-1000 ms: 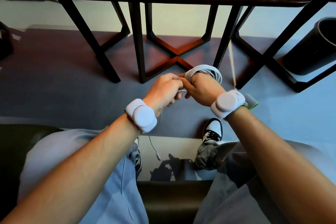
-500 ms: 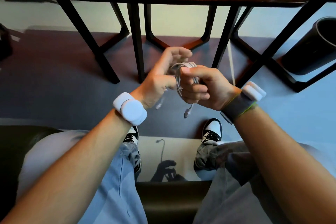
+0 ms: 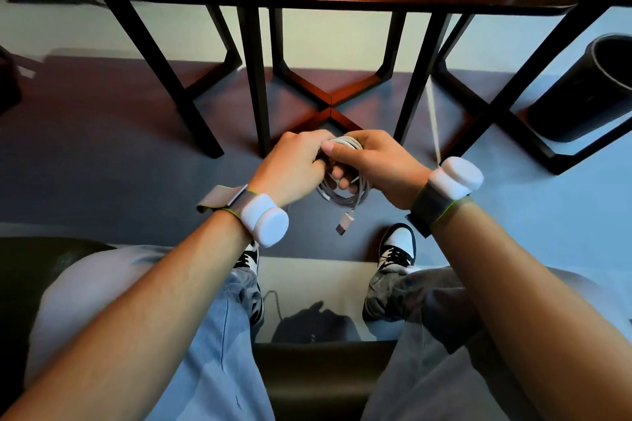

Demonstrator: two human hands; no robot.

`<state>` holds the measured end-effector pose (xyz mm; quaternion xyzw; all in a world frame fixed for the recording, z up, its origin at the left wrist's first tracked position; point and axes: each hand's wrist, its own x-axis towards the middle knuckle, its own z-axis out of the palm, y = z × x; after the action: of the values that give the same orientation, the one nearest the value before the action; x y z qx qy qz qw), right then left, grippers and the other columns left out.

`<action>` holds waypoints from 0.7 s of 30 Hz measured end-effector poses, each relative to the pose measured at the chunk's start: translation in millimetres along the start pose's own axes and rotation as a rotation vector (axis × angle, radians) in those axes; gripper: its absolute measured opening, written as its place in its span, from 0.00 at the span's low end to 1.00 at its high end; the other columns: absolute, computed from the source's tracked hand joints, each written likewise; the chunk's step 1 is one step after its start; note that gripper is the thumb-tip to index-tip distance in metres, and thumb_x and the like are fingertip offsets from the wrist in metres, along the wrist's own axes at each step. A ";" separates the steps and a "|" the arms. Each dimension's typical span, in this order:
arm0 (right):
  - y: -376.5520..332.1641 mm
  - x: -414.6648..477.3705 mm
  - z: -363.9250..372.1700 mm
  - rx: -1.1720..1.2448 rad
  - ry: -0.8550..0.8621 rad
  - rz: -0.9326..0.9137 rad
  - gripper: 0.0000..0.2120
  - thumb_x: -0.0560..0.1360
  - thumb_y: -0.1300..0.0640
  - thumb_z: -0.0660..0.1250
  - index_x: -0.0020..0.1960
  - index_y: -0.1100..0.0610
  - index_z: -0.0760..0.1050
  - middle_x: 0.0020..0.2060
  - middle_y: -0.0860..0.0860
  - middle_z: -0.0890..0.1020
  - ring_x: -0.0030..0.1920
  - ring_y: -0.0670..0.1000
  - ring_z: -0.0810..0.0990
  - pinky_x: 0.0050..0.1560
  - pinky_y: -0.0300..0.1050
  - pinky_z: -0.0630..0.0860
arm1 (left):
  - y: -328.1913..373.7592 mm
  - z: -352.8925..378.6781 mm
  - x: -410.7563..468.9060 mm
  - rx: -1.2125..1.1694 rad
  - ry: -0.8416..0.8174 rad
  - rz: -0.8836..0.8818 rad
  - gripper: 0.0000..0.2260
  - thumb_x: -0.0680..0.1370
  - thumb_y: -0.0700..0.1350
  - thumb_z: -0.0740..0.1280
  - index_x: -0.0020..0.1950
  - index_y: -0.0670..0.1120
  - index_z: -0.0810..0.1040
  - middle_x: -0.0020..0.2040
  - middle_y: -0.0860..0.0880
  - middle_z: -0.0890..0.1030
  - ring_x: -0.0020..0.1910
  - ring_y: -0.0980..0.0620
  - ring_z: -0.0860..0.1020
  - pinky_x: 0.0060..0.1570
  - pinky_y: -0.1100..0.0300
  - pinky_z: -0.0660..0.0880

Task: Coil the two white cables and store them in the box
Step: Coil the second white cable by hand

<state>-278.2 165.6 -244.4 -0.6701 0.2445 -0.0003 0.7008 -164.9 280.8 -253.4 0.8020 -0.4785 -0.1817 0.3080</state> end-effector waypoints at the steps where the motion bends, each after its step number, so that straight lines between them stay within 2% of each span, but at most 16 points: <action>1: 1.6 0.0 1.3 -0.003 0.026 -0.011 0.10 0.80 0.55 0.66 0.48 0.63 0.76 0.29 0.52 0.78 0.26 0.48 0.75 0.25 0.38 0.72 | -1.0 0.1 0.7 0.017 -0.017 -0.021 0.13 0.72 0.40 0.60 0.50 0.50 0.81 0.43 0.51 0.84 0.48 0.45 0.80 0.48 0.51 0.77; 3: 2.8 -0.8 3.9 0.053 0.048 -0.025 0.11 0.80 0.55 0.65 0.50 0.65 0.76 0.30 0.52 0.78 0.27 0.47 0.75 0.24 0.37 0.71 | 0.6 -1.4 2.4 0.042 -0.022 -0.064 0.11 0.71 0.41 0.62 0.49 0.51 0.80 0.42 0.51 0.84 0.48 0.44 0.81 0.48 0.50 0.77; 6: -1.7 -1.6 4.9 0.128 0.032 -0.035 0.12 0.81 0.54 0.64 0.45 0.61 0.76 0.28 0.51 0.76 0.24 0.46 0.71 0.23 0.37 0.68 | 3.6 -6.0 1.3 0.016 -0.002 -0.125 0.11 0.70 0.45 0.61 0.48 0.54 0.80 0.41 0.52 0.85 0.46 0.47 0.82 0.47 0.51 0.79; 9: -9.2 -4.0 4.8 0.264 -0.101 0.054 0.18 0.81 0.49 0.61 0.38 0.60 0.74 0.23 0.51 0.72 0.18 0.46 0.65 0.21 0.36 0.66 | 2.7 -5.1 -2.2 0.112 -0.023 -0.089 0.07 0.72 0.45 0.58 0.41 0.55 0.75 0.35 0.51 0.82 0.42 0.42 0.82 0.42 0.51 0.78; 11: -11.4 -6.3 6.4 0.349 -0.213 0.128 0.23 0.82 0.46 0.57 0.36 0.60 0.72 0.21 0.52 0.70 0.16 0.47 0.62 0.20 0.35 0.67 | 3.7 -3.4 -4.5 0.195 -0.015 -0.062 0.10 0.73 0.43 0.61 0.33 0.57 0.70 0.32 0.52 0.76 0.44 0.37 0.80 0.39 0.54 0.74; 12: -11.1 -7.0 7.1 0.351 -0.252 0.146 0.24 0.82 0.46 0.56 0.35 0.61 0.72 0.21 0.52 0.69 0.16 0.47 0.62 0.20 0.36 0.65 | 4.6 -2.5 -5.3 0.213 -0.012 -0.047 0.13 0.73 0.42 0.62 0.31 0.57 0.67 0.32 0.51 0.75 0.44 0.36 0.79 0.38 0.53 0.73; 14: -9.6 -7.1 6.7 0.341 -0.300 0.164 0.25 0.82 0.46 0.55 0.35 0.61 0.72 0.20 0.52 0.69 0.17 0.46 0.63 0.20 0.36 0.63 | 6.6 -1.4 -6.3 0.213 -0.012 -0.022 0.15 0.73 0.41 0.63 0.30 0.57 0.67 0.36 0.46 0.80 0.45 0.34 0.80 0.40 0.50 0.74; 16: -8.5 -6.7 4.0 0.367 -0.304 0.158 0.24 0.83 0.47 0.55 0.35 0.61 0.73 0.21 0.51 0.71 0.18 0.46 0.65 0.21 0.36 0.63 | 8.9 -1.2 -6.6 0.189 -0.001 -0.001 0.10 0.73 0.41 0.63 0.33 0.53 0.73 0.39 0.41 0.83 0.45 0.33 0.80 0.42 0.47 0.77; 18: -6.8 -7.7 2.7 0.403 -0.295 0.140 0.23 0.83 0.48 0.56 0.36 0.60 0.75 0.22 0.51 0.74 0.19 0.46 0.68 0.21 0.35 0.66 | 8.8 -0.8 -5.7 0.245 0.063 0.019 0.06 0.73 0.43 0.64 0.43 0.51 0.80 0.40 0.38 0.82 0.45 0.32 0.80 0.42 0.46 0.77; 19: -5.5 -8.3 2.9 0.413 -0.297 0.129 0.22 0.83 0.49 0.56 0.36 0.59 0.76 0.23 0.51 0.76 0.20 0.46 0.70 0.22 0.36 0.69 | 8.2 -0.6 -5.6 0.297 0.105 0.040 0.07 0.73 0.43 0.64 0.47 0.50 0.80 0.40 0.38 0.81 0.44 0.31 0.80 0.41 0.47 0.76; 21: -4.3 -10.2 2.8 0.425 -0.336 0.111 0.22 0.82 0.48 0.58 0.38 0.59 0.78 0.26 0.53 0.80 0.22 0.47 0.74 0.25 0.38 0.72 | 8.5 -0.2 -6.7 0.330 0.146 0.095 0.07 0.73 0.44 0.65 0.48 0.52 0.80 0.37 0.40 0.81 0.42 0.32 0.80 0.38 0.50 0.74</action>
<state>-284.9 171.1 -236.9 -0.4843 0.1558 0.0978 0.8554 -173.5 283.8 -247.6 0.8291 -0.5156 -0.0273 0.2146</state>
